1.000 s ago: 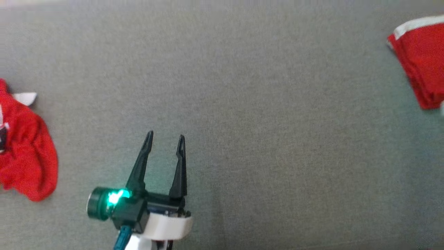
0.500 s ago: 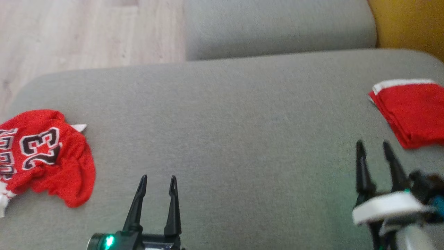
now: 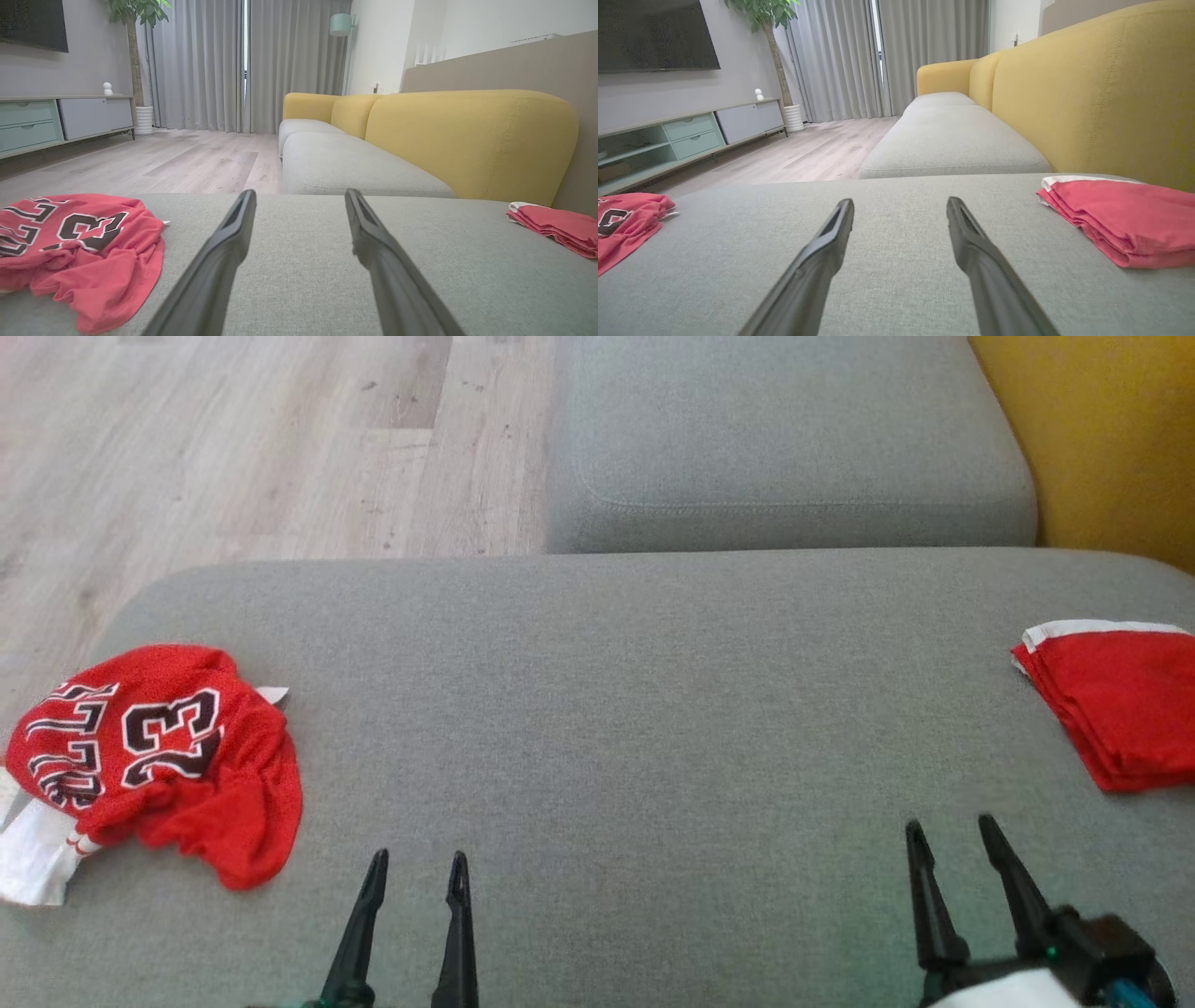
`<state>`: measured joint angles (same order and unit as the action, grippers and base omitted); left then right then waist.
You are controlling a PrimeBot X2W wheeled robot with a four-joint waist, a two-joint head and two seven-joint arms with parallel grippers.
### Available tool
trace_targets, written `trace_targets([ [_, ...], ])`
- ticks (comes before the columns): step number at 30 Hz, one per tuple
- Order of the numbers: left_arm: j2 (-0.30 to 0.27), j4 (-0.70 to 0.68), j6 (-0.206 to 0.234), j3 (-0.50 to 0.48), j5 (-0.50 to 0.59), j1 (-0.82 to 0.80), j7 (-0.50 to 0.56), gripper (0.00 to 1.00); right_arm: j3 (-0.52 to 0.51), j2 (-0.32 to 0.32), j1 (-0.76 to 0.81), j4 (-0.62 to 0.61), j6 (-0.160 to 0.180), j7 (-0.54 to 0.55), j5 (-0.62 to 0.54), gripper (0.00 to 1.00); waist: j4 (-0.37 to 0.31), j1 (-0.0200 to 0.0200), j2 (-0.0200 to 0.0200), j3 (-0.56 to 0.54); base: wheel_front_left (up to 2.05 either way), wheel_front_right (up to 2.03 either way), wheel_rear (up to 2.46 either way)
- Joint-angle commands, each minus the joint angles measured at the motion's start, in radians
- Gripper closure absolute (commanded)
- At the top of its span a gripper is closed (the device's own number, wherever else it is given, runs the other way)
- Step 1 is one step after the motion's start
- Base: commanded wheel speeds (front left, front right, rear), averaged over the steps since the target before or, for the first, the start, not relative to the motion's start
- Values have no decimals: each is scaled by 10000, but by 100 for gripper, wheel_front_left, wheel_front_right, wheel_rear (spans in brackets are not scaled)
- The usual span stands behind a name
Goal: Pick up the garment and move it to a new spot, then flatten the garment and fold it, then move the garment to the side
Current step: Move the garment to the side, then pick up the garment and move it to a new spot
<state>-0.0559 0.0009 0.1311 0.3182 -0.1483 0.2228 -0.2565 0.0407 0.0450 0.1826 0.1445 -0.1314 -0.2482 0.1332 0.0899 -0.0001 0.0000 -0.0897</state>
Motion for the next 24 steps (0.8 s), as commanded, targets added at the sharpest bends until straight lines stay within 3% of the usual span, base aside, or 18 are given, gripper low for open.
trace_targets([
  [1, 57, -290, -22, -407, 121, -253, -53, 0, 149, 63, -73, -357, 7, -133, -95, 0, 31, 1, 0, -75, 0, 0, 0],
  [24, 57, 79, -21, -453, 329, 18, -53, 0, 290, 54, 516, -555, 7, -135, 136, 0, 20, 1, 0, -398, 0, 0, 0],
])
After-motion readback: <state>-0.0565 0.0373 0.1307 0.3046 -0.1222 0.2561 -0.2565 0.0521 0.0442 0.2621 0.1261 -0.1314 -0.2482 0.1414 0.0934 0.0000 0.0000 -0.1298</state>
